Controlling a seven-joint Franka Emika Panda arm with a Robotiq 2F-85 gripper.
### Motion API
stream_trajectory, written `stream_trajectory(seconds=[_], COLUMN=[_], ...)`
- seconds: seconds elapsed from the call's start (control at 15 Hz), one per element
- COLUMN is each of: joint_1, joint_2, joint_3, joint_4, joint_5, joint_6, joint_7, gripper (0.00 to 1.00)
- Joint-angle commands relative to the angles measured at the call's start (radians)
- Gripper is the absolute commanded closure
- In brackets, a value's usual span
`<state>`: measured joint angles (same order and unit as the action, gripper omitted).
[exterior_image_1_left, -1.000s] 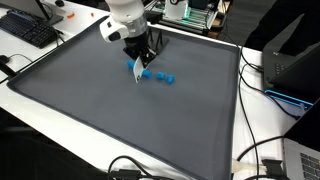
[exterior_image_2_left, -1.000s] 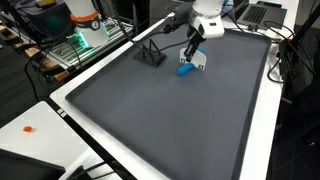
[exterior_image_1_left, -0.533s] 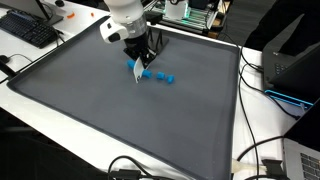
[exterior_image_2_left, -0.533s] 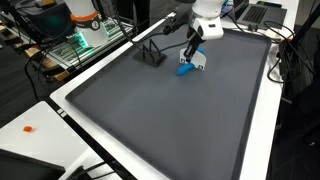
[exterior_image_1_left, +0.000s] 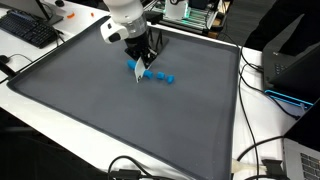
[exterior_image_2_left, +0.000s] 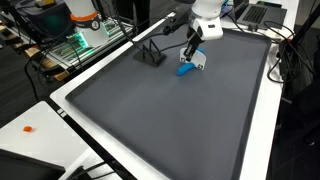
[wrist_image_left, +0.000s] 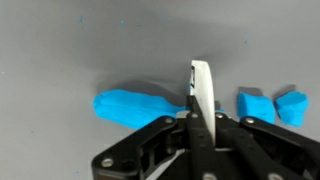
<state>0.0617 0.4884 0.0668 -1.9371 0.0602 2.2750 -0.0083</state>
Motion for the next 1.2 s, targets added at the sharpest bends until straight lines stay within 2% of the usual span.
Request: stream_trajectory(seconds=[0.0, 0.53, 1.13], joint_1=[-0.014, -0.012, -0.002], joint_2=[-0.004, -0.013, -0.062], joint_3=[0.022, 0.034, 0.017], joint_4=[-0.026, -0.021, -0.023], joint_5=[0.038, 0.073, 0.036], joint_6=[-0.034, -0.073, -0.075], joint_7=[-0.027, -0.027, -0.012], gripper=[0.99, 0.99, 0.99])
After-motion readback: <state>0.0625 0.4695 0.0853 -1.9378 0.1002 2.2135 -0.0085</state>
